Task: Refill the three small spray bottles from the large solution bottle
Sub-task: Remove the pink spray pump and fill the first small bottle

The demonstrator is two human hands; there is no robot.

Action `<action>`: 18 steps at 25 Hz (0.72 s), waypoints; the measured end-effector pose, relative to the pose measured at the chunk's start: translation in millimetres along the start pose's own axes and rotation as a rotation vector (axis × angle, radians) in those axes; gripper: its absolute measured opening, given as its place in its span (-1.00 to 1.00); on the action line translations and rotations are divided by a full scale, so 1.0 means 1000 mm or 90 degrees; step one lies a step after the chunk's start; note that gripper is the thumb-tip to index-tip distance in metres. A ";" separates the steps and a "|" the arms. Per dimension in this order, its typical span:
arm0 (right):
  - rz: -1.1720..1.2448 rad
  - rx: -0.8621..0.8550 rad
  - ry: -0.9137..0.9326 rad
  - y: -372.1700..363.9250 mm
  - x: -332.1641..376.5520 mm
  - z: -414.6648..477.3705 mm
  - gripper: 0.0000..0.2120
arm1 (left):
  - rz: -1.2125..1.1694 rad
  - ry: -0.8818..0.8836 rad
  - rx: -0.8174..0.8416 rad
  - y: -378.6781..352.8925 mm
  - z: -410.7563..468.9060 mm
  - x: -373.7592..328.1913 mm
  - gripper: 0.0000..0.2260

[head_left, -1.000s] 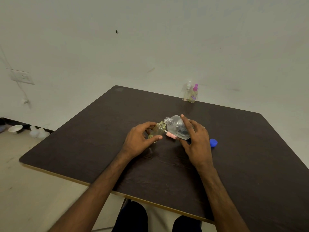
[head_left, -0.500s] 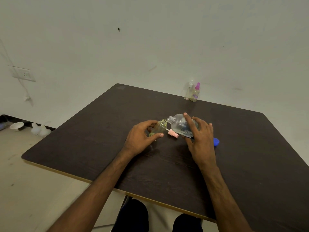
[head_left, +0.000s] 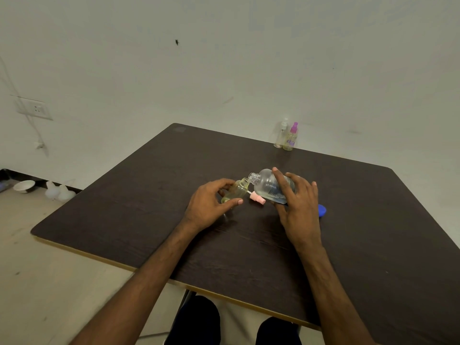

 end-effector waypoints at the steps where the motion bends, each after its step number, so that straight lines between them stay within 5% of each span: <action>1: 0.001 0.000 0.001 0.000 0.001 0.000 -0.16 | 0.001 0.001 0.003 -0.001 0.000 0.000 -0.52; 18: -0.077 -0.011 0.030 0.005 0.004 0.006 -0.10 | 0.003 -0.001 -0.001 0.000 0.001 -0.001 -0.50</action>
Point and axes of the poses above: each hand's wrist, its own z-axis towards the middle knuckle, its own y-axis out of the back of the hand, x = y × z, the point moved 6 cm from there along z, towards the middle knuckle, and after that the axes turned 1 degree about z, right-handed, at the moved point
